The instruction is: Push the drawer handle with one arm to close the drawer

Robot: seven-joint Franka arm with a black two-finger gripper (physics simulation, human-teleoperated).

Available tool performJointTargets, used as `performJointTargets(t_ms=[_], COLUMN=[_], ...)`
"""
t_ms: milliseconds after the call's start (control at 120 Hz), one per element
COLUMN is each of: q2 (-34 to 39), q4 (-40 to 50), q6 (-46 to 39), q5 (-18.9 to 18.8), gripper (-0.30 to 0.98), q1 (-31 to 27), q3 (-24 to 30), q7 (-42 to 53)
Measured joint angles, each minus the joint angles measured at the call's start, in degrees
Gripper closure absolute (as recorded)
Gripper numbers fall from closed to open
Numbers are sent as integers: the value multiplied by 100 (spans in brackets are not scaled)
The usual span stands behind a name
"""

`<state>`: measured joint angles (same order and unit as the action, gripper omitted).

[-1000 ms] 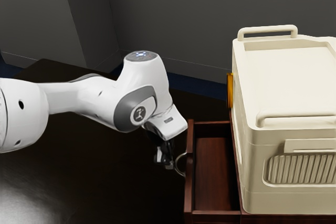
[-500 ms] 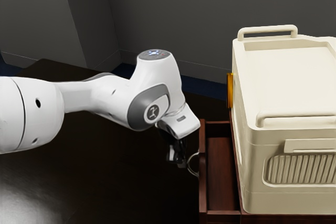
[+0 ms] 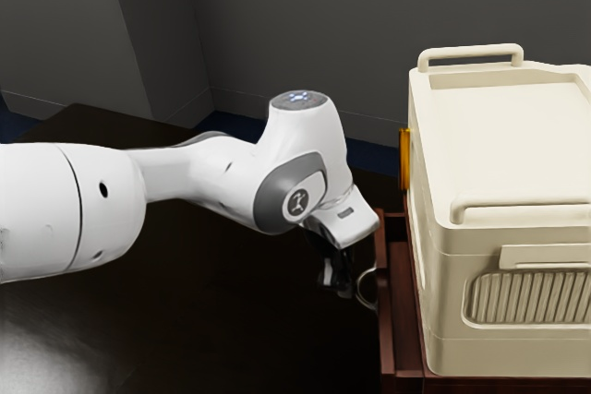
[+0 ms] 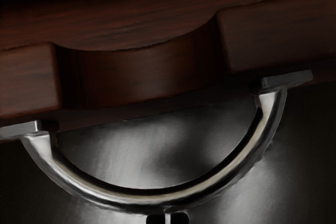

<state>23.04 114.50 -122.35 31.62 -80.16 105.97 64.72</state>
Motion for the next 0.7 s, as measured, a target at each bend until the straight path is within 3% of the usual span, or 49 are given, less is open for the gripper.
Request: performJointTargets(t_ms=[375, 700], q2=[184, 566], q4=[-510, -939], q6=[1, 24], q5=[105, 374], gripper=[79, 79], q1=[-898, -1178], q3=[898, 1150], q7=[110, 214])
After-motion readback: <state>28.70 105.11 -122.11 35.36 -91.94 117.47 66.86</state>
